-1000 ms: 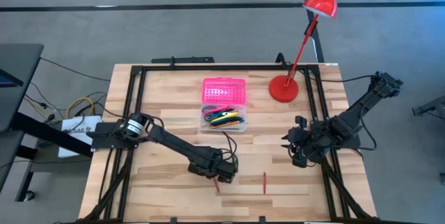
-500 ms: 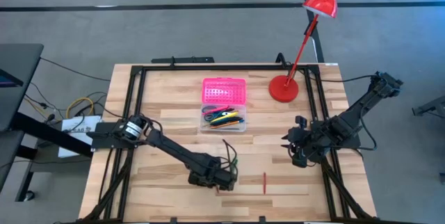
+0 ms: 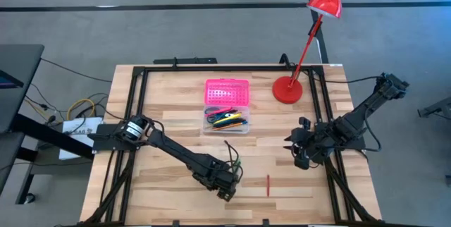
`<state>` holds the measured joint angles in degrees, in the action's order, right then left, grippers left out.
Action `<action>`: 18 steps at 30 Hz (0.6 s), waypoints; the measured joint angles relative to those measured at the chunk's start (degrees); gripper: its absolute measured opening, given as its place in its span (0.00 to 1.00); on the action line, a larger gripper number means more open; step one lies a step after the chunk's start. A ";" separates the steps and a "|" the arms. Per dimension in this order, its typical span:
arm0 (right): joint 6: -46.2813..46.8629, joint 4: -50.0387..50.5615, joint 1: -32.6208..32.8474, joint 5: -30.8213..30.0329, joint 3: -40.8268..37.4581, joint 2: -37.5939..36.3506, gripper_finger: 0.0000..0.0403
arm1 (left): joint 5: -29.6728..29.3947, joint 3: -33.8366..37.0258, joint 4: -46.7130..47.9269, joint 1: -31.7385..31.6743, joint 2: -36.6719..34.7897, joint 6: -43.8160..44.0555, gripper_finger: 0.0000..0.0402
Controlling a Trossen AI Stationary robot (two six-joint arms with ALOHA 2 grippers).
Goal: Pick & place school supplies into a supply box
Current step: Put the red crayon into the pink supply box
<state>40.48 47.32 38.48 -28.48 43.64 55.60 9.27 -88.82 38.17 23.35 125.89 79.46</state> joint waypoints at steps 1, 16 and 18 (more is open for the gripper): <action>0.05 0.03 0.00 0.03 0.00 0.01 0.30 | -0.29 0.19 -0.22 -0.01 -0.04 -0.79 0.62; 0.04 0.16 0.00 -0.03 0.00 0.00 0.30 | -0.86 0.38 0.80 -1.18 -0.07 16.02 0.62; -0.04 0.17 0.00 -0.07 0.00 0.02 0.30 | -1.56 0.38 0.83 -1.02 -0.07 17.66 0.62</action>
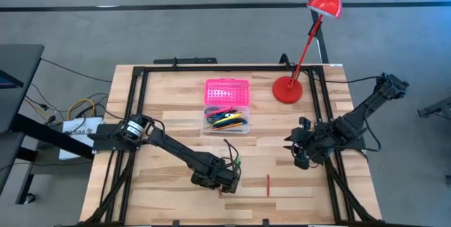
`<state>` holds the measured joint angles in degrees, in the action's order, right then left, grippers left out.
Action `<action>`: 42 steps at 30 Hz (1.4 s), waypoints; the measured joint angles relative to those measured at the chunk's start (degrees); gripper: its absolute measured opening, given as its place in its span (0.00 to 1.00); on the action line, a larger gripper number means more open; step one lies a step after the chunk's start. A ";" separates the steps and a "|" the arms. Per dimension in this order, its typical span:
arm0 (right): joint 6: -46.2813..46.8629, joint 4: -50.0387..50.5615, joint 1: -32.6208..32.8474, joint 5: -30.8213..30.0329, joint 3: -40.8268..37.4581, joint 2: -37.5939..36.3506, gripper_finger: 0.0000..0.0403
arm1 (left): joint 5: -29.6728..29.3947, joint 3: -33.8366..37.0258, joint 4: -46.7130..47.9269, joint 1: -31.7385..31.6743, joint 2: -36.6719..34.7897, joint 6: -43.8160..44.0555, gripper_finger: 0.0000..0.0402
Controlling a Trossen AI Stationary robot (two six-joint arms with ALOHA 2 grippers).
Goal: Pick & place school supplies into a supply box
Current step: Put the red crayon into the pink supply box
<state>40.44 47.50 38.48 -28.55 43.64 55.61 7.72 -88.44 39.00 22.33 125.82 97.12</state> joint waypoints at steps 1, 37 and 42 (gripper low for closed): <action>-0.21 0.00 0.00 -0.04 0.00 0.00 0.30 | -0.22 -0.02 0.04 0.05 0.00 0.98 0.62; -1.42 -0.03 0.00 -1.96 0.00 -0.01 0.30 | -5.00 -0.04 2.21 0.24 -0.09 0.47 0.30; -1.42 -0.01 0.00 -1.96 0.00 -0.01 0.30 | -5.76 -0.04 2.63 0.24 -0.09 -3.98 0.28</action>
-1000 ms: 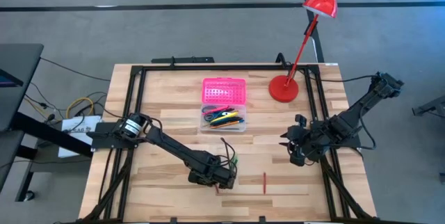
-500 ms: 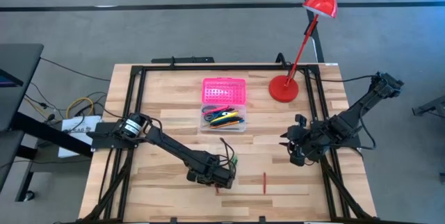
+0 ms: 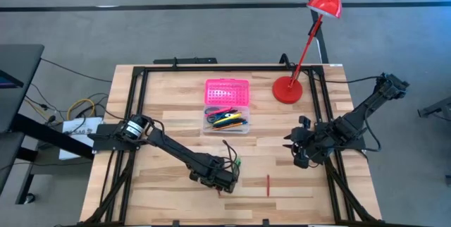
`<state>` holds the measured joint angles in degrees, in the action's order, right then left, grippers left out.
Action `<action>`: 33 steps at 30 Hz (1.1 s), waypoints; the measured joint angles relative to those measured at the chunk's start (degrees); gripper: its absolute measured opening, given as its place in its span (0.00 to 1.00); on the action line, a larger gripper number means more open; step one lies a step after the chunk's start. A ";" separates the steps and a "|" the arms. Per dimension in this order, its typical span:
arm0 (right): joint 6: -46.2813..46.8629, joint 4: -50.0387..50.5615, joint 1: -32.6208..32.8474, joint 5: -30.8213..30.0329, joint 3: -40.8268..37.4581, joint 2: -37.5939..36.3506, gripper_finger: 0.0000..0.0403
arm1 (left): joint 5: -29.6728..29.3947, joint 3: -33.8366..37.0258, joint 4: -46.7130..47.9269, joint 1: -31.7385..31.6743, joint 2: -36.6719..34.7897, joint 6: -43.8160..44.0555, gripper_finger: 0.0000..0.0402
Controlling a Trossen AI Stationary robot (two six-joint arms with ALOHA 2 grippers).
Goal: Pick & place school supplies into a supply box
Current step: Put the red crayon into the pink supply box
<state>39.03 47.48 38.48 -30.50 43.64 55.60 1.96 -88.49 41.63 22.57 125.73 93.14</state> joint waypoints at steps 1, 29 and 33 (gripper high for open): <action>-0.02 0.00 0.00 -0.01 0.00 0.01 0.30 | -0.22 0.00 0.14 0.00 0.00 -1.20 0.28; 0.02 0.00 0.00 0.17 0.00 0.01 0.30 | 0.63 2.19 1.31 -0.44 -0.48 -7.44 0.07; 0.04 0.00 0.01 0.17 0.00 0.01 0.30 | 0.58 2.19 1.11 -0.44 -0.48 -3.32 0.07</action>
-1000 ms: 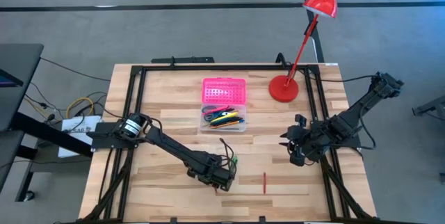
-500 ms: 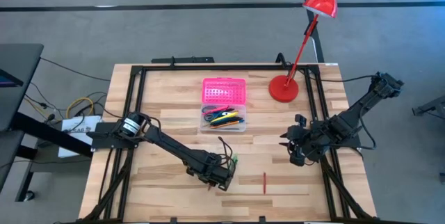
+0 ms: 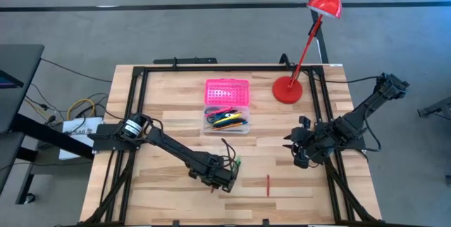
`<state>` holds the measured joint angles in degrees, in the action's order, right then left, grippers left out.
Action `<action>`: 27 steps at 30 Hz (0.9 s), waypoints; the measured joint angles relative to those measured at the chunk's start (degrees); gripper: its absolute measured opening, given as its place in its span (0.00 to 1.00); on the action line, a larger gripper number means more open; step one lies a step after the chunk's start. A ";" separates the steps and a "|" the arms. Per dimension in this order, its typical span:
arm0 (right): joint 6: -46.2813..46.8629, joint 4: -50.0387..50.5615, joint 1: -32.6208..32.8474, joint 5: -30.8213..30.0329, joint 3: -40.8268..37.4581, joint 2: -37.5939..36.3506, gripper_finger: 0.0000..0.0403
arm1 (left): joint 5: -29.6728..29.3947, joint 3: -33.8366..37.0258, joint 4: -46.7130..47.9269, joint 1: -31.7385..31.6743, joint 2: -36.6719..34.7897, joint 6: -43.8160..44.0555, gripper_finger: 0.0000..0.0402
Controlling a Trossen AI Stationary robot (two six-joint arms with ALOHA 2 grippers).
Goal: Pick & place school supplies into a supply box
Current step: Put the red crayon into the pink supply box
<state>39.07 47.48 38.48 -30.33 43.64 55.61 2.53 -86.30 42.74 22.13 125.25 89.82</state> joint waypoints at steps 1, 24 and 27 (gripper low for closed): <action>0.00 0.00 -0.01 0.00 0.00 -0.02 0.30 | -0.03 0.00 -0.20 0.00 0.00 0.13 0.07; -0.04 0.36 0.02 0.11 0.00 -0.02 0.30 | -4.06 -0.77 3.84 -0.34 -1.37 -17.63 0.01; -0.12 0.46 0.01 -0.02 0.00 0.00 0.30 | -11.57 -2.19 9.84 -1.52 -2.04 -20.60 0.01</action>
<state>38.95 47.94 38.50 -30.34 43.64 55.61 -9.04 -88.49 52.58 20.61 123.21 69.23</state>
